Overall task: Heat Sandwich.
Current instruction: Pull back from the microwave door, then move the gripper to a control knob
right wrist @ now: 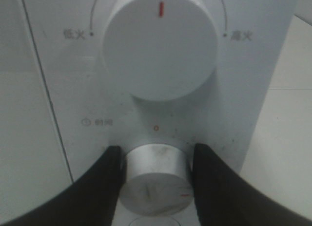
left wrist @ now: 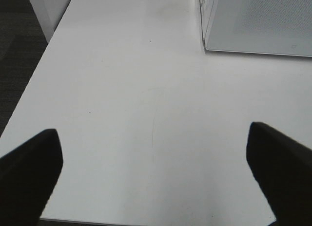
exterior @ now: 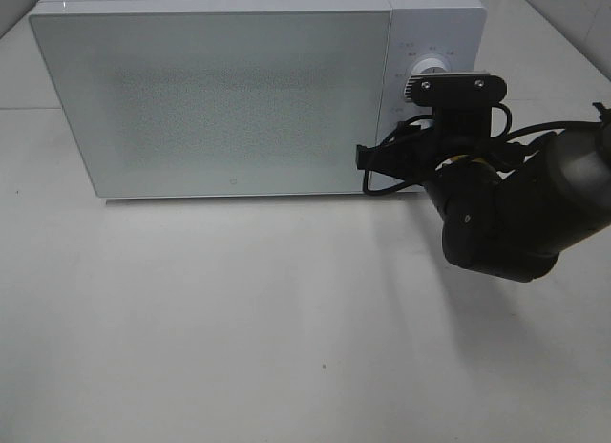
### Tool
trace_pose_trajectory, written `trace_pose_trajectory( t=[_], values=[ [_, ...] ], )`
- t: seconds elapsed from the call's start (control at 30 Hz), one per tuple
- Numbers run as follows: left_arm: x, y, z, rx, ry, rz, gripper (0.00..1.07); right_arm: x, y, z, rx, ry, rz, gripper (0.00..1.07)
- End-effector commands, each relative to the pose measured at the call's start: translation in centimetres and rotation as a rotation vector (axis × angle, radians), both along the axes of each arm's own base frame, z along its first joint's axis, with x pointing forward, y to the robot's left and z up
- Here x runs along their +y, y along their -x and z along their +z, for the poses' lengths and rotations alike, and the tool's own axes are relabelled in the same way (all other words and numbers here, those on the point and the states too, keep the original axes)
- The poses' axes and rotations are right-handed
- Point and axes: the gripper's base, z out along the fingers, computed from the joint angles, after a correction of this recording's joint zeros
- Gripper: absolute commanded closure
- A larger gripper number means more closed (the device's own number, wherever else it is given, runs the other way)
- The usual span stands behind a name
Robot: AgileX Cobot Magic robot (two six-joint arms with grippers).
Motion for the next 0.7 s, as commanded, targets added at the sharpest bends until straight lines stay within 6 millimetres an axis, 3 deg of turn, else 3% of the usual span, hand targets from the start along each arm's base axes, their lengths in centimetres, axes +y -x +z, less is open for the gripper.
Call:
trace_pose_trajectory(
  t=[0.03, 0.7],
  values=[
    [-0.03, 0.22, 0.08, -0.029, 0.004, -0.007, 0.09, -0.02, -0.09, 0.57, -0.016, -0.070, -0.012, 0.98],
    [-0.03, 0.22, 0.08, -0.029, 0.004, -0.007, 0.09, -0.52, -0.08, 0.60, -0.037, -0.740, -0.231, 0.97]
  ],
)
